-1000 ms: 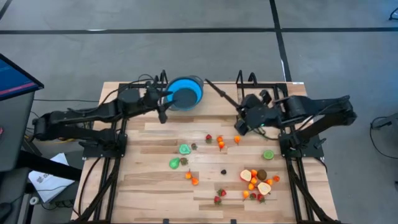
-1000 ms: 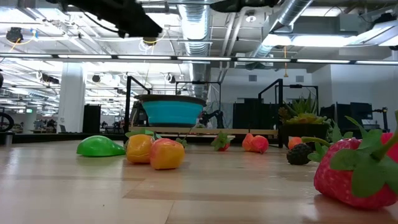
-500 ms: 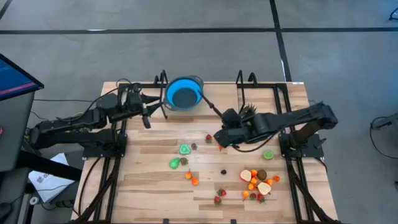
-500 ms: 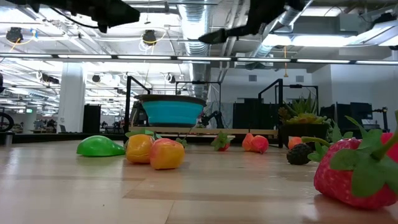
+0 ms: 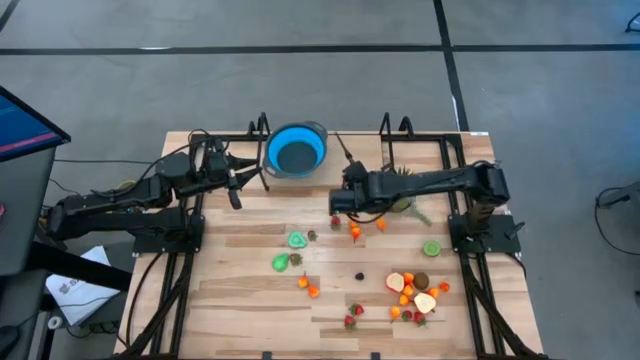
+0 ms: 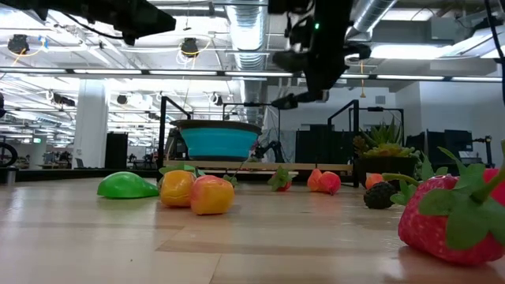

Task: Pick & Place Fruit
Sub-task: Put the knife on the shelf

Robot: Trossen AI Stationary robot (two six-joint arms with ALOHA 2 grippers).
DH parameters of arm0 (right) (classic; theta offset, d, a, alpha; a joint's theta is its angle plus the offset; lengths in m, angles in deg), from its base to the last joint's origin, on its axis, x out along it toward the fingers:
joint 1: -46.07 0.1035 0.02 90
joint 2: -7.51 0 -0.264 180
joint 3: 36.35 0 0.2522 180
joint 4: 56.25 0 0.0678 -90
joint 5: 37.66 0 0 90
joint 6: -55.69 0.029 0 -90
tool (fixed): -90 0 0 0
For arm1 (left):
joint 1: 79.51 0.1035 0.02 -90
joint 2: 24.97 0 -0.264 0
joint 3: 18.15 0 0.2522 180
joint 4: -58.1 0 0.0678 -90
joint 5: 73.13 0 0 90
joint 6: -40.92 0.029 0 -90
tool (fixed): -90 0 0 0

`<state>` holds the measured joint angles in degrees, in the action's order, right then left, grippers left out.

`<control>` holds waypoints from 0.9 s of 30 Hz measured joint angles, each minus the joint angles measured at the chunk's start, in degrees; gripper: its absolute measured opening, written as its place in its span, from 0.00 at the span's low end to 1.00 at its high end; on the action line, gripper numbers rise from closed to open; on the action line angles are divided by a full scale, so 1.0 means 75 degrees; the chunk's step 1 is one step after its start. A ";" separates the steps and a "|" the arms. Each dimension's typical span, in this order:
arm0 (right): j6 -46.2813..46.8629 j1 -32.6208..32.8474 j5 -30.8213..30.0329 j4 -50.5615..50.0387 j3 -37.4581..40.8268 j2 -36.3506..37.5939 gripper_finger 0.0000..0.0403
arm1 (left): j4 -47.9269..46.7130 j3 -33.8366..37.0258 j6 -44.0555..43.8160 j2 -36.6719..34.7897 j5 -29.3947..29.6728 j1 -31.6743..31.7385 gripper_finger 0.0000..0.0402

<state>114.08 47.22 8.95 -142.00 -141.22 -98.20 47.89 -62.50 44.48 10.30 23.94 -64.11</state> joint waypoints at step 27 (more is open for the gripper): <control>-0.2245 -0.1659 0.0603 0.0947 0.0055 -0.1221 0.12 | 0.0070 0.0000 0.0000 0.0004 0.0010 0.0000 0.23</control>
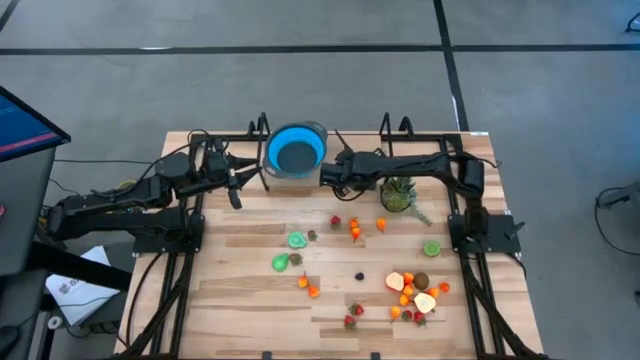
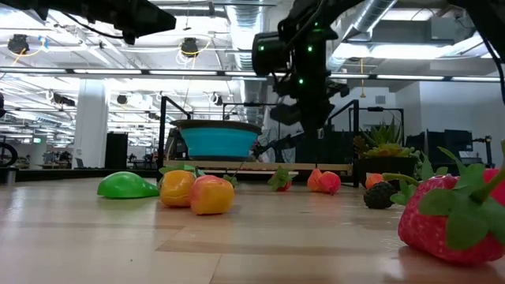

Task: Pick & Place Fruit
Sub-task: Put the knife on the shelf, then put the pear into the basket

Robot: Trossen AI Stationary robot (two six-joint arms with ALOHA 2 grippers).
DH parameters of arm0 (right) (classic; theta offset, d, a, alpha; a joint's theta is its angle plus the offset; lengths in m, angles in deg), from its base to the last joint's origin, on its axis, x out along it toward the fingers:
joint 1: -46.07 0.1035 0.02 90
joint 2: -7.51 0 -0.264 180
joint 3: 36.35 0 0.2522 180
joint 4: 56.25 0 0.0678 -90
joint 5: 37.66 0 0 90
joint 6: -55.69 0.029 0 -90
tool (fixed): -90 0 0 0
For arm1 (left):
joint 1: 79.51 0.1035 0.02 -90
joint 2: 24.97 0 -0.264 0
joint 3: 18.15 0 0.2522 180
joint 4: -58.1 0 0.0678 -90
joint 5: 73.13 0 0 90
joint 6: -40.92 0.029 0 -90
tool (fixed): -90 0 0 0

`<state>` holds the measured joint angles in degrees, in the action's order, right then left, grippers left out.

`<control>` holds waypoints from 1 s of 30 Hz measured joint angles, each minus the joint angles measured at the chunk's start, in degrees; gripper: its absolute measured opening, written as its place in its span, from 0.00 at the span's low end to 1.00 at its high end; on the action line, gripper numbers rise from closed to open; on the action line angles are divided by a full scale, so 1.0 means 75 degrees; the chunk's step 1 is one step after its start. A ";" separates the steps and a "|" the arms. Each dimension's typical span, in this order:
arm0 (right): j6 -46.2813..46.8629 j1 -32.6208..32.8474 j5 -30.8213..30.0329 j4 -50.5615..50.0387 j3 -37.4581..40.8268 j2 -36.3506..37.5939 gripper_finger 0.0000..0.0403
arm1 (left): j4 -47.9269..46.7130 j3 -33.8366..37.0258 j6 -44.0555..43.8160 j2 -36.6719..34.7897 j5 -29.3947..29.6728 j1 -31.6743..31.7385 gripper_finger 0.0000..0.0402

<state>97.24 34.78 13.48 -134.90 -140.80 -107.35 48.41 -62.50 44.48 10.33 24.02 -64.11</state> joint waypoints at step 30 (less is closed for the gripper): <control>-0.0824 -0.0084 0.0608 0.0293 -0.0091 -0.0019 0.39 | 0.0009 -0.0003 0.0000 -0.0001 0.0001 0.0000 0.23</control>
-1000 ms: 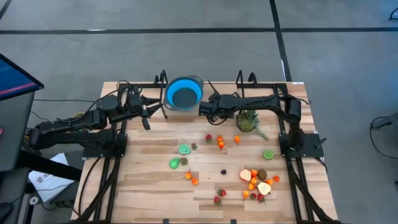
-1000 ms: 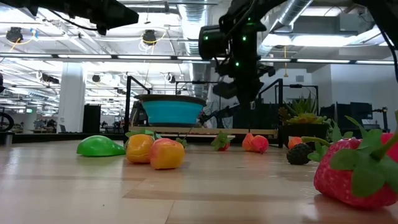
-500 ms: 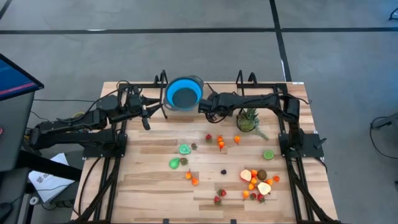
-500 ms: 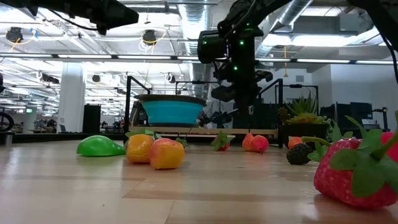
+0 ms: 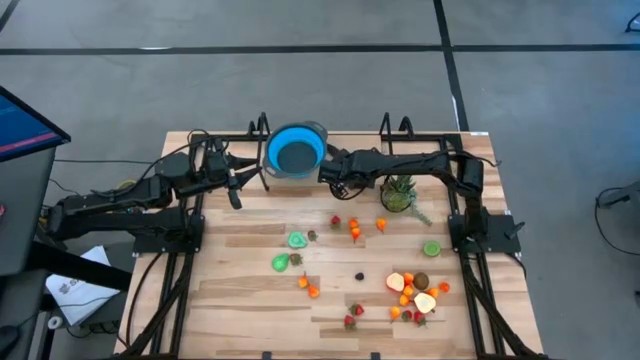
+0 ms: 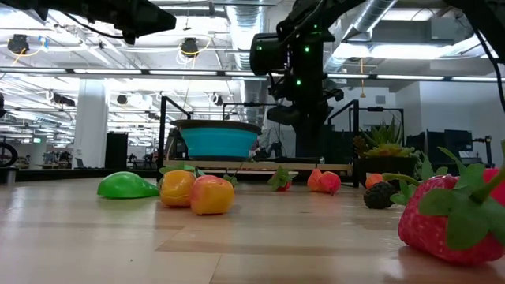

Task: Pick & Place Fruit
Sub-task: Put the pear into the basket

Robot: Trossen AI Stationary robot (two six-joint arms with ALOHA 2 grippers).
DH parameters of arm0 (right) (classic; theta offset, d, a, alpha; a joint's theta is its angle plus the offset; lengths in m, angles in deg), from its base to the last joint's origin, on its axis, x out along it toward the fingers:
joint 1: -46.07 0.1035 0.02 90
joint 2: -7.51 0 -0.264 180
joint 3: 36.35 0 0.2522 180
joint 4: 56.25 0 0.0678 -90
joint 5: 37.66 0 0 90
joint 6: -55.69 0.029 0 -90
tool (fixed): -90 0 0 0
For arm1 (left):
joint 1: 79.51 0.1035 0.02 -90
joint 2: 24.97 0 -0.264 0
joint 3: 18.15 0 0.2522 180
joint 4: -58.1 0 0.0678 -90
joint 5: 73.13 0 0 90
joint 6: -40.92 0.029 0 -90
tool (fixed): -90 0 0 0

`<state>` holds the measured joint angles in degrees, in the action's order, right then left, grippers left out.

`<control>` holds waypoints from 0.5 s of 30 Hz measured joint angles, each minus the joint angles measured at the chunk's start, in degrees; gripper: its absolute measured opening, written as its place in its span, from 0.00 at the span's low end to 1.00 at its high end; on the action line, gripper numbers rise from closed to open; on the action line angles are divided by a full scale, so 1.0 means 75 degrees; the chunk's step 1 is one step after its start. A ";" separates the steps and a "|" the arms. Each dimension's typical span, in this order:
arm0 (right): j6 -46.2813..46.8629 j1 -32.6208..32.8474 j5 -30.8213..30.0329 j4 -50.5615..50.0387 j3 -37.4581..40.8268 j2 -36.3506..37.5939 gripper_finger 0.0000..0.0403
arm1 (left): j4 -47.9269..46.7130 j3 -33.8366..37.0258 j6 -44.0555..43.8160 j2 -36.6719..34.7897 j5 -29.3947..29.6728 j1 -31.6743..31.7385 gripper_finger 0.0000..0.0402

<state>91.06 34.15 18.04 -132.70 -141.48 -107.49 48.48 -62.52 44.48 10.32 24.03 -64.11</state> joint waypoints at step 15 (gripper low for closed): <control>-0.1794 0.0814 0.0121 -0.2022 -0.2708 -0.0003 0.03 | -0.0003 0.0000 0.0000 0.0000 0.0000 0.0000 0.23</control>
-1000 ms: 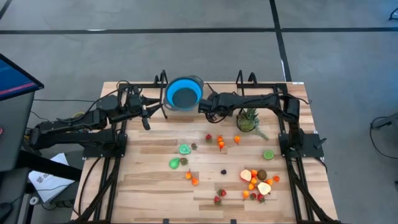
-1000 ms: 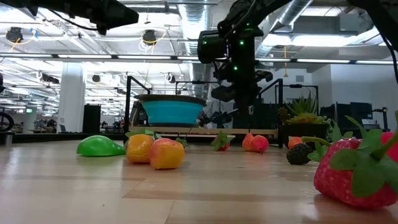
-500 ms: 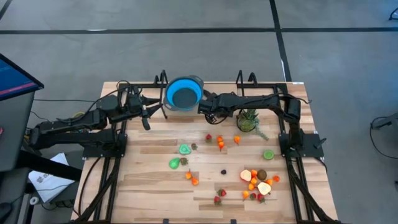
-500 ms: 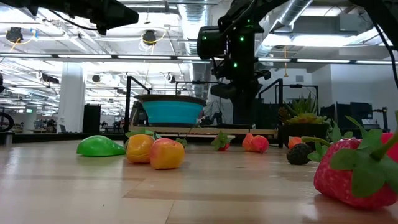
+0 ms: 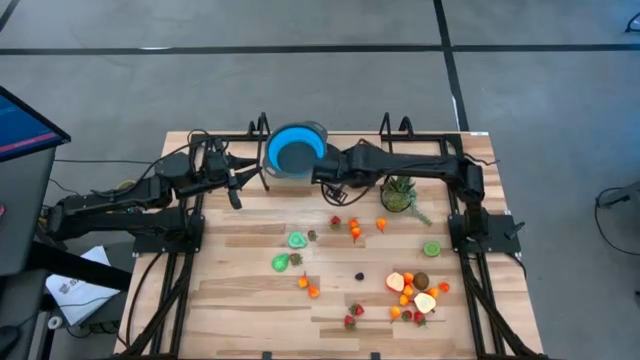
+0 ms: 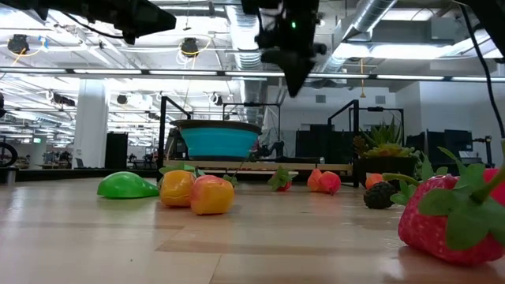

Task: Pick & Place Fruit
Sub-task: Put the pear into the basket

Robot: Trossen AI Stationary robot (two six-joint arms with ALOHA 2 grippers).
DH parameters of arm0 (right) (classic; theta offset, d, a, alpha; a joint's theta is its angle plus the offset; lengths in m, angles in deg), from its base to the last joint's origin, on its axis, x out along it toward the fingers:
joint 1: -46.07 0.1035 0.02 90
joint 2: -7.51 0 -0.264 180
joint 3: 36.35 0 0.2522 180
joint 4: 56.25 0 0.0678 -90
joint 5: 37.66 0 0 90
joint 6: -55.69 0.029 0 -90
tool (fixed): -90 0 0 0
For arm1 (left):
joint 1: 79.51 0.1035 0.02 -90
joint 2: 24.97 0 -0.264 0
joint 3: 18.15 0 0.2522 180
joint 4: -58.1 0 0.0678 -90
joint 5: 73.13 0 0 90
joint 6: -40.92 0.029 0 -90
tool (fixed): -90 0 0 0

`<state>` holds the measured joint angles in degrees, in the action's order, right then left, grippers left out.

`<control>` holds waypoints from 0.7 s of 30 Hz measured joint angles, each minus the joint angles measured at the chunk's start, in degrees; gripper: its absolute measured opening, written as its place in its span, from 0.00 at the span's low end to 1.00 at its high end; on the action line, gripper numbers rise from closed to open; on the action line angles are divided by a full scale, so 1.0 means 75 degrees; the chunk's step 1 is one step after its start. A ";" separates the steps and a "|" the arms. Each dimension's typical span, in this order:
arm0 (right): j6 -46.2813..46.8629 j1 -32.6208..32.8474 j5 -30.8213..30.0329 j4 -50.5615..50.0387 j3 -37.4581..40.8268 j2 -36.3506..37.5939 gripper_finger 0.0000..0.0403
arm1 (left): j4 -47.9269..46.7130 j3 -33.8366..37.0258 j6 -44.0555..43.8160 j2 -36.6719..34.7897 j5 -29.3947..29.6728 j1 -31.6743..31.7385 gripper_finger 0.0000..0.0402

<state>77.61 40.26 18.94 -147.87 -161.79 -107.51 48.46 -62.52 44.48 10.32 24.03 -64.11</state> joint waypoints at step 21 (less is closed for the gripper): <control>-0.2508 0.0372 0.0935 -0.0477 -0.1401 0.0000 0.00 | -0.0003 0.0000 0.0050 0.0000 0.0000 0.0000 0.23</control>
<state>58.80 43.05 25.95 -151.44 -172.30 -107.51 48.44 -62.52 44.85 10.32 24.03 -64.11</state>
